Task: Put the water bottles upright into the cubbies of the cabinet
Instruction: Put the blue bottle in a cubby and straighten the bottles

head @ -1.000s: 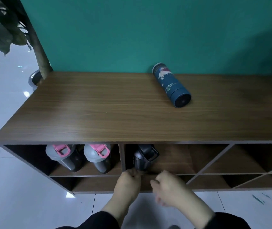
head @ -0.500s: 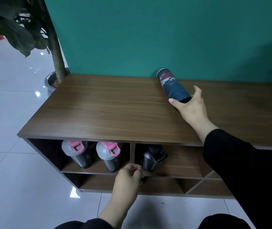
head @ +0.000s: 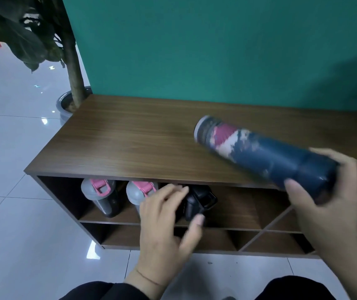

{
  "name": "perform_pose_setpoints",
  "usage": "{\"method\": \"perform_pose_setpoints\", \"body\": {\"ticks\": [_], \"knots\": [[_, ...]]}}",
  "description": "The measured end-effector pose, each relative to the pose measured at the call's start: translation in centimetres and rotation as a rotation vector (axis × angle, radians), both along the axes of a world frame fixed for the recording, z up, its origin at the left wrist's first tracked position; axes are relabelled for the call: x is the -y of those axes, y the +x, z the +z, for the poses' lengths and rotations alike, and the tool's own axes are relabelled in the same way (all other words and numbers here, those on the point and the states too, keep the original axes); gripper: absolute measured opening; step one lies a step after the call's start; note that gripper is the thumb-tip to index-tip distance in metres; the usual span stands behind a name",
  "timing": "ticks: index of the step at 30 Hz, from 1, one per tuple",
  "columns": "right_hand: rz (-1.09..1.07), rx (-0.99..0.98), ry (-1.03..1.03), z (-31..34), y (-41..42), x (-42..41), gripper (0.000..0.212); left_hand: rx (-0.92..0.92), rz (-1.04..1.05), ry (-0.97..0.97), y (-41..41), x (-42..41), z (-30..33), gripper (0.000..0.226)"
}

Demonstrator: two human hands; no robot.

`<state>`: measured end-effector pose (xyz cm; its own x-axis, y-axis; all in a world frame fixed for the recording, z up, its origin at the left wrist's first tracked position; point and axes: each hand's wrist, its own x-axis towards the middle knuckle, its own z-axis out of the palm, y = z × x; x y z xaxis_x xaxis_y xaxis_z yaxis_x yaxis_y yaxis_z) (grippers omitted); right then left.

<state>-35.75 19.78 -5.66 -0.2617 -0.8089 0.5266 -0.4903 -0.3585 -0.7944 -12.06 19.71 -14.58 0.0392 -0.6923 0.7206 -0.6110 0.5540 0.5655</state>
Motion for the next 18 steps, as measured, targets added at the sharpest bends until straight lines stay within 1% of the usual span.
{"method": "perform_pose_setpoints", "body": {"ticks": [2,4,6,7,8,9,11,12,13,15,17,18], "knots": [[0.077,-0.116,0.037,1.4,-0.4,-4.1,0.062,0.160,-0.100,-0.071,-0.9,-1.0,0.4,0.070],[0.142,-0.209,0.117,1.5,-0.3,-6.5,0.066,0.295,-0.163,-0.022,-2.1,-1.9,-0.2,0.087],[0.140,-0.258,0.189,0.2,-0.2,-7.7,0.062,0.370,-0.187,0.072,-3.2,-2.5,-1.4,0.092],[0.127,-0.256,0.229,-0.6,0.0,-8.1,0.060,0.400,-0.200,0.129,-3.6,-2.6,-2.1,0.091],[0.114,-0.243,0.263,-1.5,0.0,-8.4,0.063,0.425,-0.228,0.191,-4.0,-2.7,-2.7,0.088],[0.103,-0.198,0.296,-2.8,0.0,-8.6,0.068,0.443,-0.257,0.255,-4.4,-2.7,-3.4,0.083],[0.065,0.060,0.393,-5.6,0.0,-8.5,0.078,0.459,-0.272,0.383,-5.4,-2.6,-4.5,0.074],[0.028,0.185,0.455,-7.1,0.2,-8.2,0.079,0.459,-0.273,0.440,-6.0,-2.5,-5.0,0.072],[-0.008,0.264,0.512,-8.5,0.4,-7.9,0.077,0.454,-0.277,0.479,-6.6,-2.5,-5.3,0.070],[-0.090,0.320,0.560,-10.8,0.8,-7.0,0.067,0.432,-0.301,0.572,-7.9,-2.0,-5.9,0.067],[-0.139,0.348,0.602,-12.3,0.7,-5.5,0.064,0.344,-0.346,0.773,-9.2,-1.0,-7.1,0.070],[-0.130,0.370,0.624,-13.0,0.5,-4.6,0.065,0.310,-0.357,0.877,-9.6,-0.4,-7.8,0.077]]}}
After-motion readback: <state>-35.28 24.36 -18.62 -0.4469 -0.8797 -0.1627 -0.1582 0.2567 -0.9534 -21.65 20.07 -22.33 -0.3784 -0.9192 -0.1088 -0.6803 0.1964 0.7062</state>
